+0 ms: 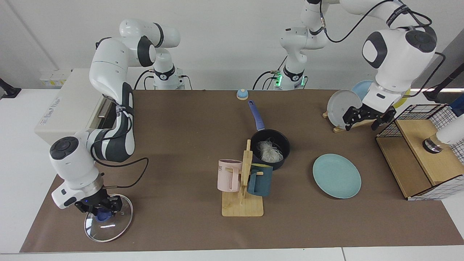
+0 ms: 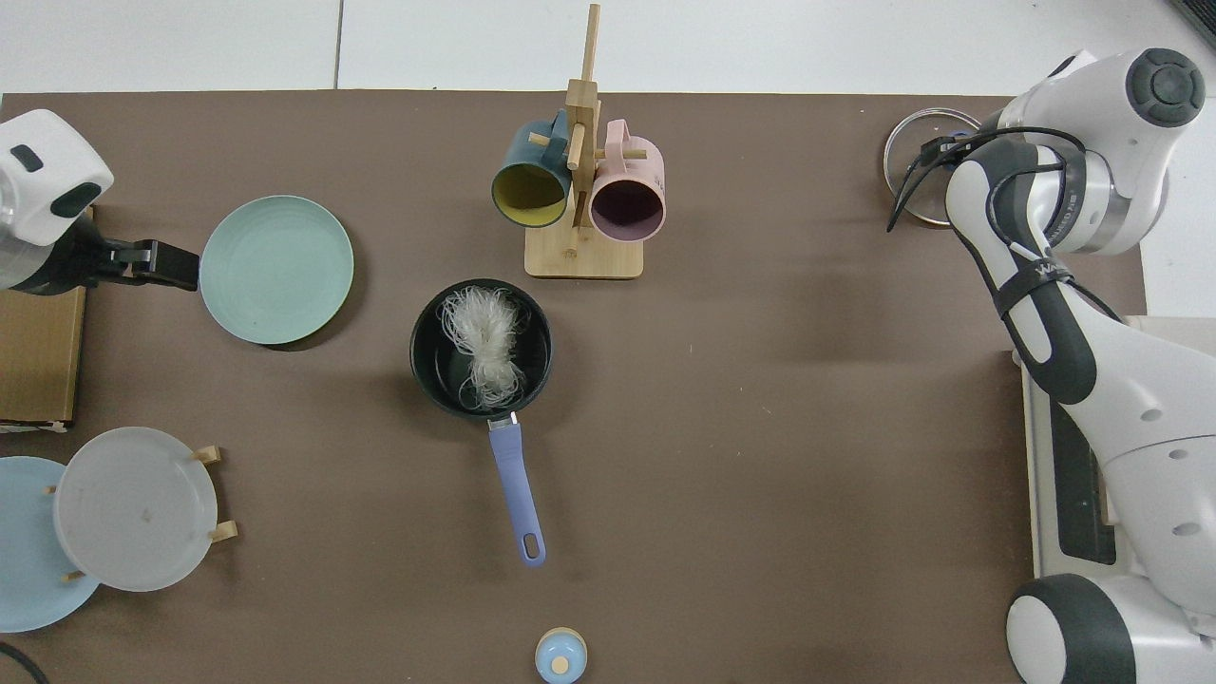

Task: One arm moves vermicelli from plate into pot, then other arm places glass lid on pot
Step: 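Carry the glass lid with the right gripper over the black pot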

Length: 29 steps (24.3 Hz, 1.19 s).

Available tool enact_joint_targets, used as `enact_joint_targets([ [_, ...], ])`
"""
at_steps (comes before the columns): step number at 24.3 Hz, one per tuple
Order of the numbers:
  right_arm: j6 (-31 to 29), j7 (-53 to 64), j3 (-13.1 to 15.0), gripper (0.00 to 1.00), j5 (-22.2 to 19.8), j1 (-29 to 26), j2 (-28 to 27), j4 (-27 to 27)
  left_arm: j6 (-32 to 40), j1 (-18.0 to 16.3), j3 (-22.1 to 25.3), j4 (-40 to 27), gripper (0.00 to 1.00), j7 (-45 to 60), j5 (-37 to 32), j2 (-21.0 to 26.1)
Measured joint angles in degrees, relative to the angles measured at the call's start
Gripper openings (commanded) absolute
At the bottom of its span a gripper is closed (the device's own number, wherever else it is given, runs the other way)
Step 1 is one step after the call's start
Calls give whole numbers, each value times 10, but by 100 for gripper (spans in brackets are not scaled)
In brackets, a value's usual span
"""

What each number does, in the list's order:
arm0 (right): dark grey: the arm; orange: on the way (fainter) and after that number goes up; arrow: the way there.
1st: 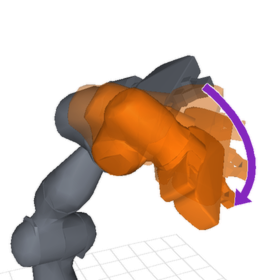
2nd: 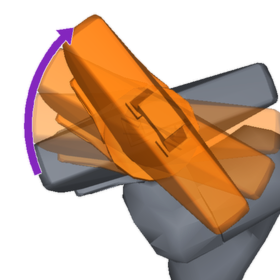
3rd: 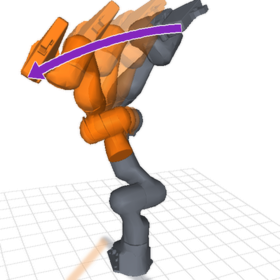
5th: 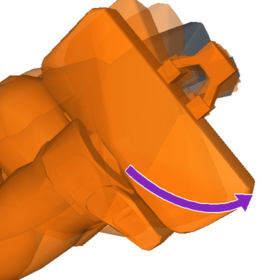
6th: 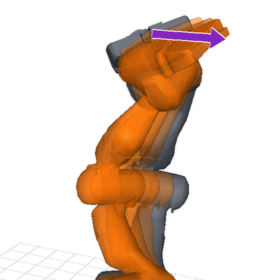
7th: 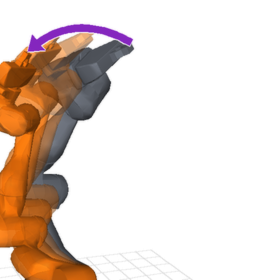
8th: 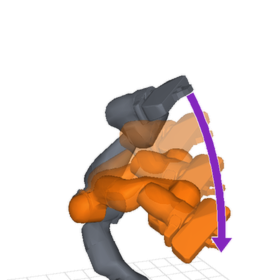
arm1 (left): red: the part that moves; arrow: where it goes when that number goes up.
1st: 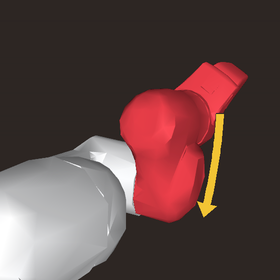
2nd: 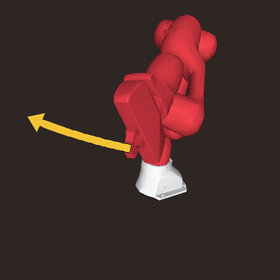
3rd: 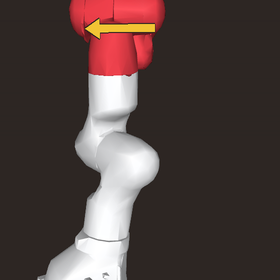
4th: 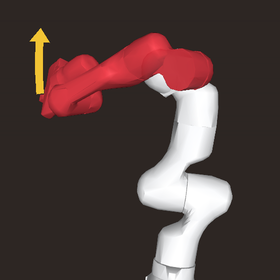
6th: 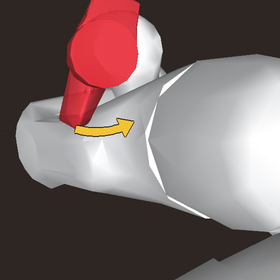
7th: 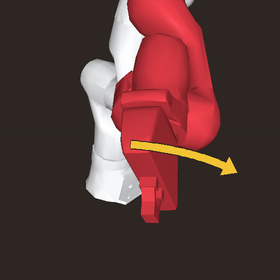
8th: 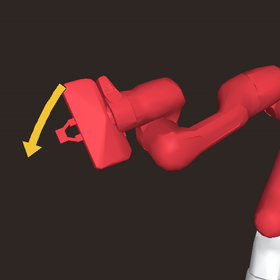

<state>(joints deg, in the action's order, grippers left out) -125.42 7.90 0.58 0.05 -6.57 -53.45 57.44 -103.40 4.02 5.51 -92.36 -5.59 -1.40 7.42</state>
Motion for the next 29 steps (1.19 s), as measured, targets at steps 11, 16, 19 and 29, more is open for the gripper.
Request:
enact_joint_targets([
  [11, 86, 8, -4, 0, 0, 18, 65, -6, 70, 3, -8, -9, 100, 36, 0, -62],
  [16, 154, -8, -6, 0, 1, 48, 171, 58, 70, 4, -8, -13, 100, 38, 0, -61],
  [19, 182, -42, -6, 0, 1, 69, 241, 114, 70, 4, -8, -13, 100, 46, 4, -61],
  [29, 220, -236, -8, 0, -14, 202, 382, 249, 70, 4, -8, -13, 100, 50, 6, -61],
])
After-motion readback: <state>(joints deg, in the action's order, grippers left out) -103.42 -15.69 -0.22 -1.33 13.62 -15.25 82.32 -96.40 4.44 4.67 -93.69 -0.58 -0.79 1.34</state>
